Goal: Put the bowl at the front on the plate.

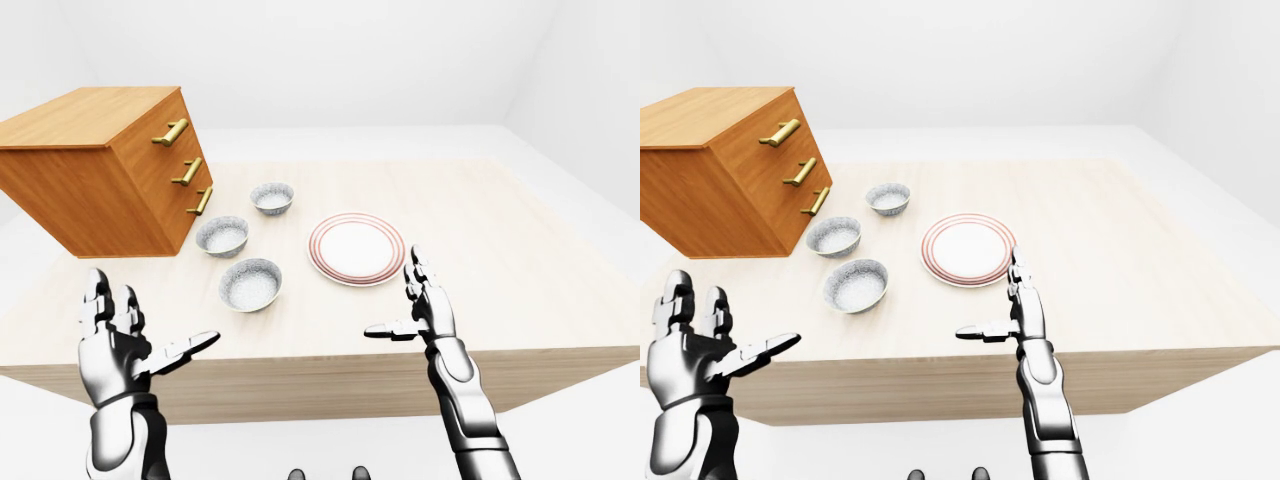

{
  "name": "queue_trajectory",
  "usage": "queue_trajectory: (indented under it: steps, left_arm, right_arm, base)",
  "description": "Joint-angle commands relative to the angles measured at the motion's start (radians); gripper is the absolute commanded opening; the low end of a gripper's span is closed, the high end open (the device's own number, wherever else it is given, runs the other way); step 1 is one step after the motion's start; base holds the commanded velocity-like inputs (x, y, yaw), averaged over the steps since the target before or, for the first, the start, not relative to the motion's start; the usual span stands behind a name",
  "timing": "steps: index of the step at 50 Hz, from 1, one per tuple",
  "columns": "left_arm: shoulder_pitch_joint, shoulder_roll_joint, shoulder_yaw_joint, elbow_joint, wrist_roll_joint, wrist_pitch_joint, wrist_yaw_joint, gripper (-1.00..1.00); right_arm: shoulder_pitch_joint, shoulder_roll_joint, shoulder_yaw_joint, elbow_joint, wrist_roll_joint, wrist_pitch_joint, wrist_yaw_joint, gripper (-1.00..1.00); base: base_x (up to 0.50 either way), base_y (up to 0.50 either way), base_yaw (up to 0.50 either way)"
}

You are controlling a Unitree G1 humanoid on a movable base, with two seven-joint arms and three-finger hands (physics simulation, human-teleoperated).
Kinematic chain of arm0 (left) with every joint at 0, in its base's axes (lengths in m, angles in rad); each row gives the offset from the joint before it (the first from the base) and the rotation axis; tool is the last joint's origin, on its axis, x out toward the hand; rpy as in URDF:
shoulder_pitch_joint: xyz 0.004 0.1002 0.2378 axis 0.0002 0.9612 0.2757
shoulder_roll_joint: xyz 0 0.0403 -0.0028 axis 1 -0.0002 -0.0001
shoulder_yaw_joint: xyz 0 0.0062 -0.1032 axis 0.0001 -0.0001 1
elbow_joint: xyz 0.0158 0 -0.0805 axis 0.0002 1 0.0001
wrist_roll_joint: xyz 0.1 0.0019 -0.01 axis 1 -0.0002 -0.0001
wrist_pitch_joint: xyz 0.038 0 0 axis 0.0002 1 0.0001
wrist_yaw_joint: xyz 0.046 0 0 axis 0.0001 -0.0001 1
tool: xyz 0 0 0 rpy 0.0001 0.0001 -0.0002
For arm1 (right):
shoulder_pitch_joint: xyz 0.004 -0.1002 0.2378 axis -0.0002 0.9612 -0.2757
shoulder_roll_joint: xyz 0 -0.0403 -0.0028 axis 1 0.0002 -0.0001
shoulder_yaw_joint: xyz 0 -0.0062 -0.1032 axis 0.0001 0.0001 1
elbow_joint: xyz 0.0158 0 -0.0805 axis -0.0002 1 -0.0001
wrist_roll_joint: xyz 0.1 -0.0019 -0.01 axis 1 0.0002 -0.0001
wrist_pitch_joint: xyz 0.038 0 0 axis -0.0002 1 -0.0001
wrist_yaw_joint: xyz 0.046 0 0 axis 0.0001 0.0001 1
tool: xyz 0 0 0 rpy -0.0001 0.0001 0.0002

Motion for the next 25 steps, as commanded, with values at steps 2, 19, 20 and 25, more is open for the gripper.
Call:
queue_trajectory:
  steps: [2, 19, 20, 25]
  left_arm:
    - [-0.04, 0.03, 0.14, 0.063, -0.106, 0.0, 0.139, 1.0]
    - [-0.065, 0.122, 0.336, 0.296, -0.177, 0.0, 0.41, 1.0]
    - [-0.045, 0.111, 0.356, 0.257, -0.211, 0.0, 0.408, 1.0]
    - [-0.057, 0.116, 0.354, 0.273, -0.21, 0.0, 0.411, 1.0]
  right_arm:
    - [0.005, 0.0, -0.004, -0.014, 0.007, 0.005, -0.001, 1.0]
    - [0.009, 0.0, -0.009, -0.022, 0.013, 0.003, -0.02, 1.0]
    - [0.011, 0.001, -0.008, -0.035, 0.01, 0.016, -0.025, 1.0]
    - [0.009, -0.001, -0.012, -0.017, 0.012, 0.001, -0.023, 1.0]
  base:
    - [0.0, 0.0, 0.0]
    - [0.0, 0.0, 0.0]
    - [0.0, 0.0, 0.0]
    - [0.0, 0.0, 0.0]
